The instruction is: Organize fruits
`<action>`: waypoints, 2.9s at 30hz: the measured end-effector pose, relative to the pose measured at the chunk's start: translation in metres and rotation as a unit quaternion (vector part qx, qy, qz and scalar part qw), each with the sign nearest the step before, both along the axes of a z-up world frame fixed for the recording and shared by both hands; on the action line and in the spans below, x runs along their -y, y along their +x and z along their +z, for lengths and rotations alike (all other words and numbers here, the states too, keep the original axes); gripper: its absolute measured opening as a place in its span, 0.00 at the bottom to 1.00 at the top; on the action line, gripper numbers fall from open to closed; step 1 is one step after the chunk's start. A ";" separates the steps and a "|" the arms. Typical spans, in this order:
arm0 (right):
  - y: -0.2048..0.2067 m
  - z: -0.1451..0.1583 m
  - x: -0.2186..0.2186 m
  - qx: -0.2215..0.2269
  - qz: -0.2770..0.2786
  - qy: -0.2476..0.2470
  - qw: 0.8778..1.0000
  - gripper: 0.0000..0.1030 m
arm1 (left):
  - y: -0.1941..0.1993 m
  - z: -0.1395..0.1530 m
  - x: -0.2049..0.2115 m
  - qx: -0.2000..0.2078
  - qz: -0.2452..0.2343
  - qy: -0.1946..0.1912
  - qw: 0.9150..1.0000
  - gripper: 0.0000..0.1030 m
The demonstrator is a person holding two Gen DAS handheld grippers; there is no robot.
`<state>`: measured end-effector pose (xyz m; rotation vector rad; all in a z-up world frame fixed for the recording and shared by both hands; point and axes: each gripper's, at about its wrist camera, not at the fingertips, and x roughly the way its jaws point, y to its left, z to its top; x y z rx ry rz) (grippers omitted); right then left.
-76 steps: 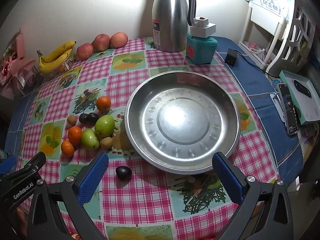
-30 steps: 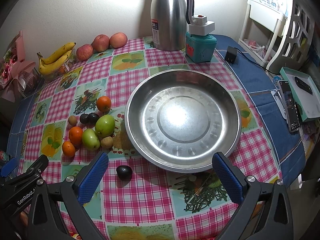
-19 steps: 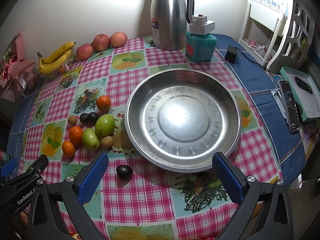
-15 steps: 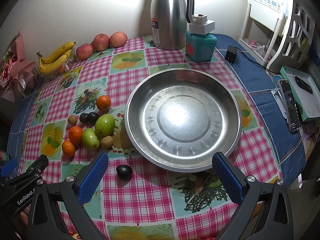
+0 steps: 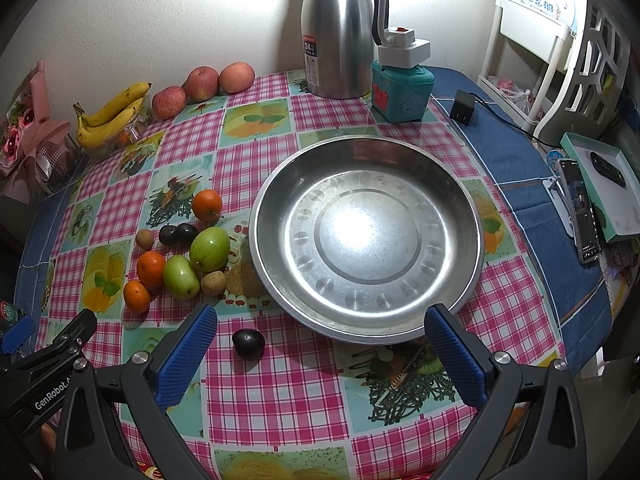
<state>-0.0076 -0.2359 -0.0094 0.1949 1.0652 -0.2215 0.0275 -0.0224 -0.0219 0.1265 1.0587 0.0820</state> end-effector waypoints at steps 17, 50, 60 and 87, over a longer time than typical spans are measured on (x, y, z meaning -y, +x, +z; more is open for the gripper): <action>0.015 -0.028 -0.016 -0.063 0.042 0.039 0.996 1.00 | 0.020 -0.022 -0.002 -0.083 0.007 -0.055 0.995 1.00; 0.057 -0.079 -0.057 -0.147 0.089 0.077 0.982 0.95 | 0.069 -0.061 -0.014 -0.109 0.036 -0.114 0.987 1.00; 0.056 -0.081 -0.049 -0.149 0.076 0.094 0.981 0.74 | 0.071 -0.069 -0.023 -0.120 0.039 -0.140 0.982 0.86; 0.043 -0.086 -0.038 -0.164 0.067 0.101 0.979 0.29 | 0.074 -0.077 -0.011 -0.136 0.012 -0.171 0.976 0.37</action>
